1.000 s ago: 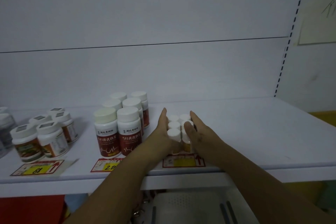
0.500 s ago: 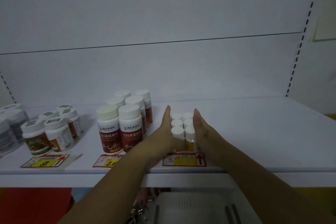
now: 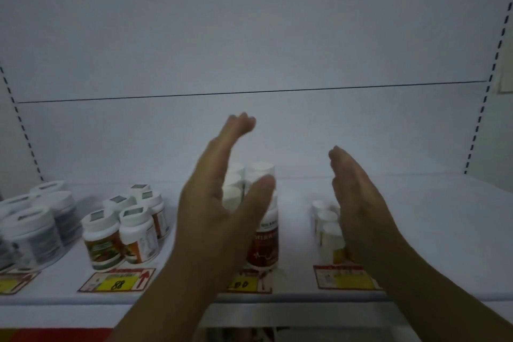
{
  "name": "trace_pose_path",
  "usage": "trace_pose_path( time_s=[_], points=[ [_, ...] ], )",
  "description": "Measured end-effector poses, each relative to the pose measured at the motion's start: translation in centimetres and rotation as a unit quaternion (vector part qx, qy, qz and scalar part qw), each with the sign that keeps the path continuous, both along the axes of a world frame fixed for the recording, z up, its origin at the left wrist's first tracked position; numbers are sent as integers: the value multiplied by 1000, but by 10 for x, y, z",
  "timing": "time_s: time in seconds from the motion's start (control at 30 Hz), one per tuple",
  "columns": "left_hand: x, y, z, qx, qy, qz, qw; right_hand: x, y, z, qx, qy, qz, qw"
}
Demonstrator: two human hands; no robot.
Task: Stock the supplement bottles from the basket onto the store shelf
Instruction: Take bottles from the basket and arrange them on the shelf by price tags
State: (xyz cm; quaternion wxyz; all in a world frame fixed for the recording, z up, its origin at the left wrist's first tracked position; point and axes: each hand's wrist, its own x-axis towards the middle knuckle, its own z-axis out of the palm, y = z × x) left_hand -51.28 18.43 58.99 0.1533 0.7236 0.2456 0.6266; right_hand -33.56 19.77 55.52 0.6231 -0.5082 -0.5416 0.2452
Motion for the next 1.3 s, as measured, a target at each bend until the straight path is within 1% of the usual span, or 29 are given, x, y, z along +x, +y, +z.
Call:
trace_pose_path(
  time_s=[0.07, 0.13, 0.17, 0.23, 0.27, 0.3, 0.33, 0.4, 0.47, 0.5, 0.6, 0.7, 0.83, 0.9, 1.0, 1.23, 1.3],
  points=[
    [-26, 20, 1, -72, -70, 24, 995, -32, 10, 3, -27, 2, 28, 999],
    [-35, 45, -11, -201, -102, 16, 974, -53, 28, 3, -104, 70, 49, 991],
    [-36, 60, -20, -281, -112, 2, 953, -58, 38, 3, -140, 107, 53, 983],
    [-36, 84, -32, -423, -144, -43, 894, -62, 58, 7, -172, 152, 57, 972],
    [-35, 96, -34, -467, -166, -75, 865, -61, 68, 10, -176, 164, 56, 969],
    [-34, 107, -34, -491, -180, -104, 846, -58, 77, 14, -183, 169, 53, 967],
    [-33, 117, -33, -501, -188, -128, 835, -54, 85, 16, -194, 172, 50, 965],
    [-31, 130, -32, -503, -188, -160, 828, -46, 100, 21, -223, 169, 48, 959],
    [-31, 134, -37, -506, -157, -195, 825, -40, 111, 22, -248, 138, 60, 957],
    [-31, 134, -42, -513, -143, -216, 818, -39, 114, 21, -258, 127, 70, 955],
    [-33, 137, -55, -523, -137, -255, 802, -42, 114, 18, -277, 124, 94, 948],
    [-33, 140, -60, -497, -142, -281, 809, -42, 113, 17, -268, 93, 95, 954],
    [-32, 141, -63, -484, -135, -244, 830, -39, 109, 18, -273, 98, 99, 952],
    [-30, 142, -63, -486, -127, -231, 833, -39, 107, 18, -271, 111, 91, 952],
    [-28, 140, -62, -498, -134, -214, 829, -43, 103, 14, -261, 134, 93, 951],
    [-36, 136, -61, -520, -151, -244, 804, -53, 84, 4, -234, 257, 94, 933],
    [-39, 134, -64, -531, -154, -255, 793, -56, 75, -6, -230, 280, 93, 928]
  ],
)
